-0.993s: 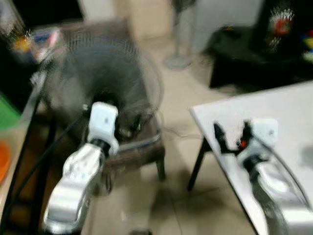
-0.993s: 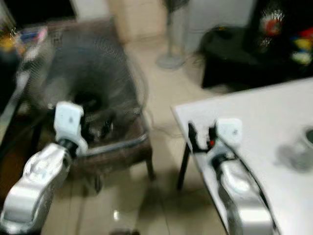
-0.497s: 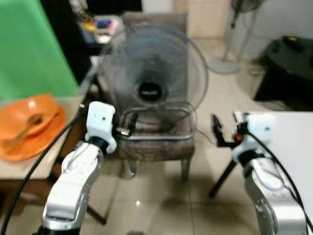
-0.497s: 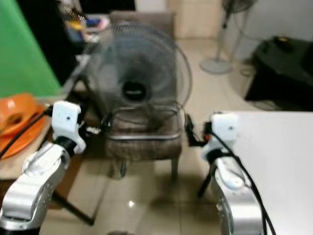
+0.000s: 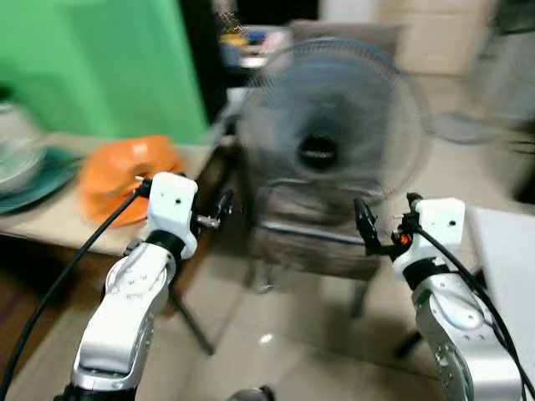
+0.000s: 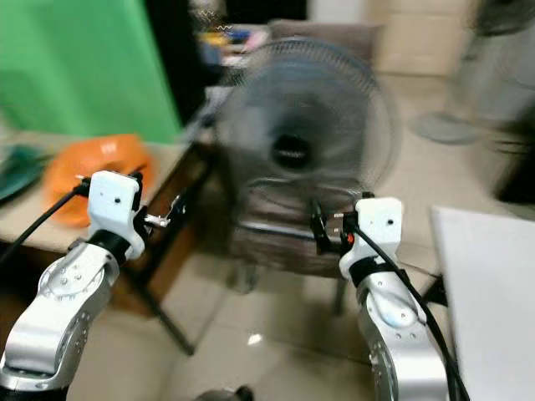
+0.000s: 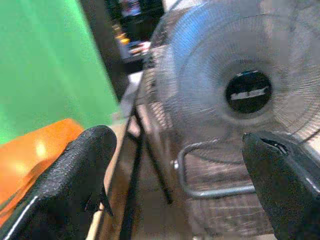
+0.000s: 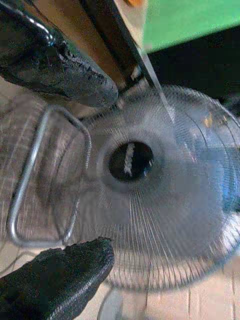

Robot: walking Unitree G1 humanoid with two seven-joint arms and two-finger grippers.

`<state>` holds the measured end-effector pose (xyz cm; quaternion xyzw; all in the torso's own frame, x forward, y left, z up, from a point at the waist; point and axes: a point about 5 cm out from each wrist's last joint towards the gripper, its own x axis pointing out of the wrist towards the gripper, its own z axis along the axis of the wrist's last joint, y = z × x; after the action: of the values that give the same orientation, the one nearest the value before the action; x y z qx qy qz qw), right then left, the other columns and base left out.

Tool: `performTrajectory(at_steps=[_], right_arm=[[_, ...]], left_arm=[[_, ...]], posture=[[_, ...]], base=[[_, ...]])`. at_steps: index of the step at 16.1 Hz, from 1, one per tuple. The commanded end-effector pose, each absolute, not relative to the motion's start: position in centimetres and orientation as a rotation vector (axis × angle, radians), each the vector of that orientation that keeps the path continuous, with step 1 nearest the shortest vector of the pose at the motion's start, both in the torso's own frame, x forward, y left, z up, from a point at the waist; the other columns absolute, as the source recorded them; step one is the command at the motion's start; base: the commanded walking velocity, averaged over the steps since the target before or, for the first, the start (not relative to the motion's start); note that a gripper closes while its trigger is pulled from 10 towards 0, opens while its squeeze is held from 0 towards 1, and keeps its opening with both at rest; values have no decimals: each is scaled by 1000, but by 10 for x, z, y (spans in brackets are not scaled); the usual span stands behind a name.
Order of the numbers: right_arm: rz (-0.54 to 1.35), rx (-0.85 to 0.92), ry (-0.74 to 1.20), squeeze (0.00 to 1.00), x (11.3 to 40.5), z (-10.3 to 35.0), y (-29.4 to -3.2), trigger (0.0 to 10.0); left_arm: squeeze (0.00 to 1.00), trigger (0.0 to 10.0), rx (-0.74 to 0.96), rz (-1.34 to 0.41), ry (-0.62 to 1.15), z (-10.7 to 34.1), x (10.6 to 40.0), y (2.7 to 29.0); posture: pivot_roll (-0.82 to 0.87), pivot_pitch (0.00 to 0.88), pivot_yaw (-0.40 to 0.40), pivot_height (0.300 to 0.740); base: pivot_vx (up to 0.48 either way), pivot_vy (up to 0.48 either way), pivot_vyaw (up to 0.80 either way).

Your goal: Setting the table

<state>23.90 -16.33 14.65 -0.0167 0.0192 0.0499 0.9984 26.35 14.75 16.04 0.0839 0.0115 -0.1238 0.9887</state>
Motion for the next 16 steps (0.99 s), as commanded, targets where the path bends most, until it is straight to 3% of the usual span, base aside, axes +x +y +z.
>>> performTrajectory(at_steps=[1,13,16], right_arm=[[137,-1,56,1000,239,145,-160,10000],[305,66,97,1000,234,141,-142,10000],[274,52,65,1000,236,144,-141,10000]], left_arm=[[0,10000,191,-232,11,164,265,151],[0,10000,164,-272,4,163,252,153],[0,10000,163,-275,5,163,252,152]], posture=[[136,0,86,740],[148,0,69,740],[147,0,67,740]], base=[[0,0,800],[41,0,800],[247,0,0]])
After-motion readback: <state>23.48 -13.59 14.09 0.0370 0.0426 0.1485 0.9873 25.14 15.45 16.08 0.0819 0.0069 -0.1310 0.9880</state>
